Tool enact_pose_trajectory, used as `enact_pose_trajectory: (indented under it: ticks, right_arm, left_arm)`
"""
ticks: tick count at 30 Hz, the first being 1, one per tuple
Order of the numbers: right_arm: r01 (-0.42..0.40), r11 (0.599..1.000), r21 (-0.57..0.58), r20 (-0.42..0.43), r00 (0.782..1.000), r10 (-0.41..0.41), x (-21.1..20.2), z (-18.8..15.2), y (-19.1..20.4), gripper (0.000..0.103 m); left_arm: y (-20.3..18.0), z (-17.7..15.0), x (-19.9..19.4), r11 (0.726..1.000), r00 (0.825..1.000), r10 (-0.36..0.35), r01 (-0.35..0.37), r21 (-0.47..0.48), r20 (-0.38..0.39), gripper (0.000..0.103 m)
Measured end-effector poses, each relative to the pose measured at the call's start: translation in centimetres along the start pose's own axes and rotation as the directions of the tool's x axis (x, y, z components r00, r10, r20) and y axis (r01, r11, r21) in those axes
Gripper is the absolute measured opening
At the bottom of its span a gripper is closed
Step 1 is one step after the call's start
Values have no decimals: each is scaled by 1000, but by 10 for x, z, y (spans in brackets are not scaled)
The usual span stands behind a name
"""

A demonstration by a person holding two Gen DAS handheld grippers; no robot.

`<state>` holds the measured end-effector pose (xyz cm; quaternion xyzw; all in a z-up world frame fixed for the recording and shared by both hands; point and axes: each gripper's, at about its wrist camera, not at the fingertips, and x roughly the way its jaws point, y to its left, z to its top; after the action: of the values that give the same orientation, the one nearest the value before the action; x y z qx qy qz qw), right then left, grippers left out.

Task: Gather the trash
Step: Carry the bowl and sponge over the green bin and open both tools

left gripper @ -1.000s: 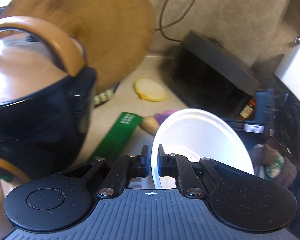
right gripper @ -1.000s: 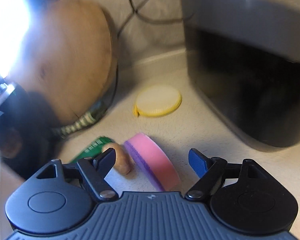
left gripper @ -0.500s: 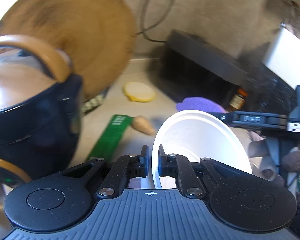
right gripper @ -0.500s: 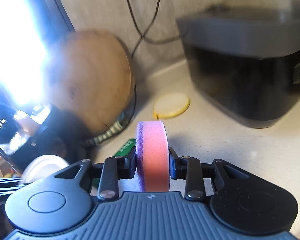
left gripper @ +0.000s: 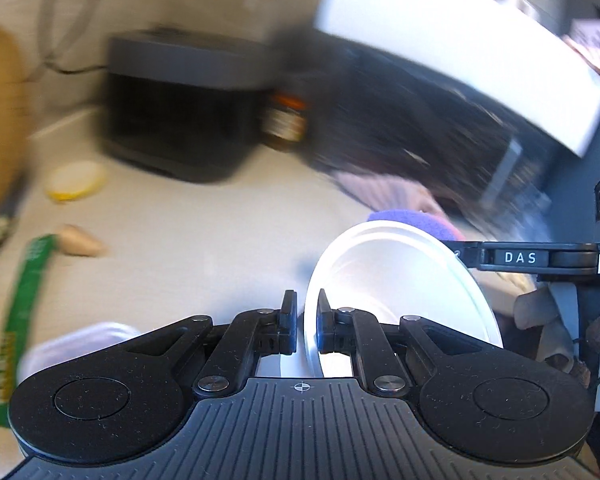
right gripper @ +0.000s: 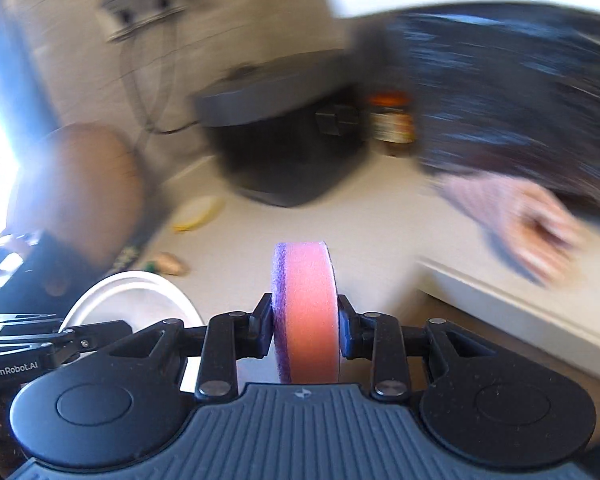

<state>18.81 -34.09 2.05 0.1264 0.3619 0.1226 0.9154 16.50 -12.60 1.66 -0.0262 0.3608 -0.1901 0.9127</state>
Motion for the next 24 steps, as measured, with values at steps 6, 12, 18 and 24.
enact_pose_trajectory:
  ticks: [6,12,18,24]
  right_arm:
    - [208,966,154,-51,978,-203,-42,-54,-67,31]
    - [321,915,243,-173,943,-284,-22,-112,-115,35]
    - [331,892,308,-260,931,-256,13,-139,-133,43]
    - [307,920,246,-241,938,-249,27,-121,-112,50]
  left_arm:
    - [-52,-25,50,985,981,-107,126,115,-160,12]
    - [-70,-61,118,981,939,-137,173,90,-316,25]
    - [-62,-56,129,980,937,-192,199,-6,-293,24]
    - [-52,-32,93,967,944,-253,244,-68,-212,24]
